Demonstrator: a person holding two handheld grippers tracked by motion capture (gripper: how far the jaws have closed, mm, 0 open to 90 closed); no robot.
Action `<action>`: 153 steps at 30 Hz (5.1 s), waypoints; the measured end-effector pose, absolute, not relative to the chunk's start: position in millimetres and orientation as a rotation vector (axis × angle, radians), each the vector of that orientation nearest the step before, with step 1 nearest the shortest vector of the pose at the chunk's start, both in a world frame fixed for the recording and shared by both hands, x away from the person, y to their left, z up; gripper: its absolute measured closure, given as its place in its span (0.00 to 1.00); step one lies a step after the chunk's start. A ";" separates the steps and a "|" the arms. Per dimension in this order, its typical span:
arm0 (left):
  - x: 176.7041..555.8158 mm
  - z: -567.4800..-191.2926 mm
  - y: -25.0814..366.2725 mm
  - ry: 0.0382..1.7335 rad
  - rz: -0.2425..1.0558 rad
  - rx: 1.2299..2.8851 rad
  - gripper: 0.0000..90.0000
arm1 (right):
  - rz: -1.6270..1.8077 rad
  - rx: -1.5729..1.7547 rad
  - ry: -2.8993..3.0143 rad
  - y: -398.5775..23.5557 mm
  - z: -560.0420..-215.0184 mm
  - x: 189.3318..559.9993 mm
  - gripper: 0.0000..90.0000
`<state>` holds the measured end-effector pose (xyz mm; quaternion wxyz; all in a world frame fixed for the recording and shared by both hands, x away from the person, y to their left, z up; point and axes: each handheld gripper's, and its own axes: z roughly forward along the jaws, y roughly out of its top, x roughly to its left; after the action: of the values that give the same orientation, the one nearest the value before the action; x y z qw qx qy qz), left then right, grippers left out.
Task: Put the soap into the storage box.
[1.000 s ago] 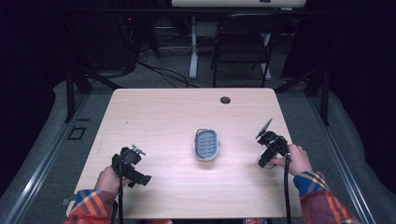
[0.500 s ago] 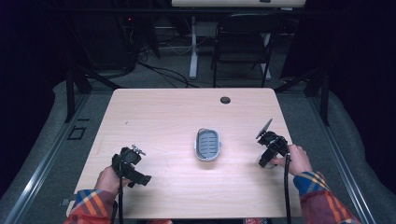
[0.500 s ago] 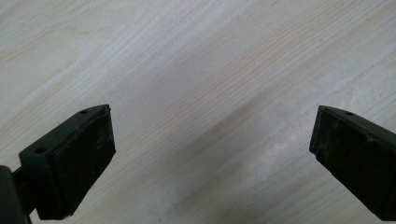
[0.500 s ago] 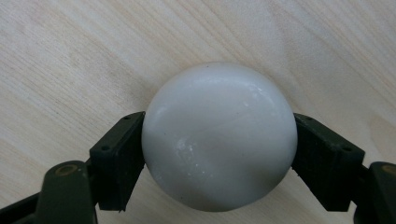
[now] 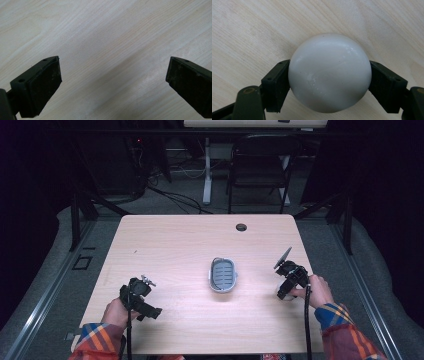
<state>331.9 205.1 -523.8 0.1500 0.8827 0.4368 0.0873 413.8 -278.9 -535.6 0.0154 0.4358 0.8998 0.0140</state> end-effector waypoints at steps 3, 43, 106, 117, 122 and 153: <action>331.8 -523.8 205.0 1.256 0.250 2.535 0.00 | 0.060 1.353 2.793 -278.3 -533.3 413.1 0.26; 332.0 -523.8 204.6 1.257 0.249 2.534 0.00 | 0.140 1.306 2.824 -264.8 -519.1 406.6 0.26; 332.2 -523.2 205.1 1.249 0.246 2.537 0.00 | 0.214 1.082 2.881 -201.9 -479.3 431.5 0.26; 332.3 -523.3 205.0 1.249 0.245 2.537 0.00 | 0.200 1.054 2.889 -190.6 -466.9 436.5 0.26; 332.4 -523.4 205.0 1.251 0.245 2.536 0.00 | 0.201 1.033 2.895 -183.8 -462.9 439.3 0.26; 332.5 -523.5 205.4 1.247 0.245 2.538 0.00 | 0.211 0.943 2.940 -143.9 -460.6 453.3 0.26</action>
<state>332.5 205.4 -523.5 0.1508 0.8839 0.4344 0.0852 453.3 -143.9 -460.6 0.0235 0.3046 0.9497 0.0683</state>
